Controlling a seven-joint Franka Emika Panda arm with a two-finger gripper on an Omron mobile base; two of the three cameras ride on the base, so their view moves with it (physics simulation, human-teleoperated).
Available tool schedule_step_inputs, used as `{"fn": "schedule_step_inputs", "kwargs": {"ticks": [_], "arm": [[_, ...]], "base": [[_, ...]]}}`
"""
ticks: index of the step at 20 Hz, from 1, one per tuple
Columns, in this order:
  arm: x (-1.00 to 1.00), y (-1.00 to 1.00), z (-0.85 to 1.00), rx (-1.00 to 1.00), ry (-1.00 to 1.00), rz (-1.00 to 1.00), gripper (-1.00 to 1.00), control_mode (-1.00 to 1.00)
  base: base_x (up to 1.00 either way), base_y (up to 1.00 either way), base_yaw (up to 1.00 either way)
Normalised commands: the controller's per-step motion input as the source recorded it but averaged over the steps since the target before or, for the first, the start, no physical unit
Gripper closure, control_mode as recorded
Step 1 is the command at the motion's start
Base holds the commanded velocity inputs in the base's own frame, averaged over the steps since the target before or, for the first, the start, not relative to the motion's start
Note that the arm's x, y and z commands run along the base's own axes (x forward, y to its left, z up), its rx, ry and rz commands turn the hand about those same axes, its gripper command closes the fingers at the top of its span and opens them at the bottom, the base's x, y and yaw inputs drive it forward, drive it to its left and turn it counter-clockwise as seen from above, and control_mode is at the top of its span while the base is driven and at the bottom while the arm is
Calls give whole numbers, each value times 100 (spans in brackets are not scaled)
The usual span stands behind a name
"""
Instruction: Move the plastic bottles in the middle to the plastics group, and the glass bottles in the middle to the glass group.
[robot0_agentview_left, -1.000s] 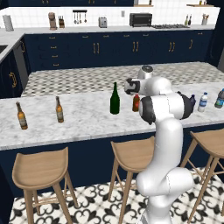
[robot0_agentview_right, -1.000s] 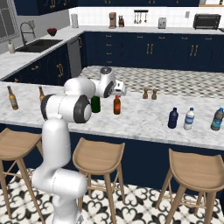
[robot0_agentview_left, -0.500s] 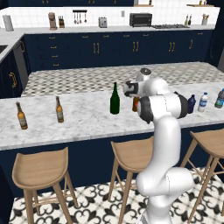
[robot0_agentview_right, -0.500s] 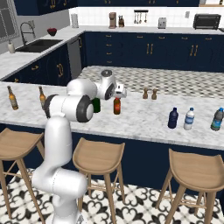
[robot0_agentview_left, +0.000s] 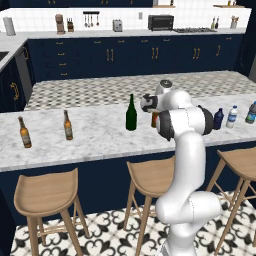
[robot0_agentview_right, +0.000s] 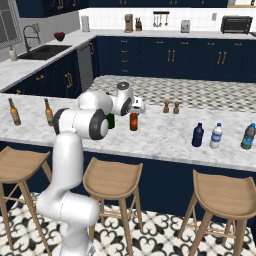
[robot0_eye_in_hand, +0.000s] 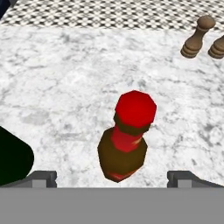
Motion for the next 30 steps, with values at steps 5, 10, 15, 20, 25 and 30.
{"fn": "schedule_step_inputs", "kwargs": {"ticks": [5, 10, 15, 20, 25, 30], "arm": [[1, -5, -1, 0, 0, 0, -100, -100], [0, 0, -13, 0, 0, 0, -100, -100], [0, 0, -12, 0, 0, 0, -100, -100], [9, 0, -6, 0, 0, 0, -100, -100], [14, 0, 0, 0, 0, 0, -100, -100], [10, 0, -2, 0, 0, 0, -100, -100]], "base": [[0, 0, 0], [0, 0, 0], [0, 0, 0], [0, 0, 0], [0, 0, 0], [0, 0, 0]]}}
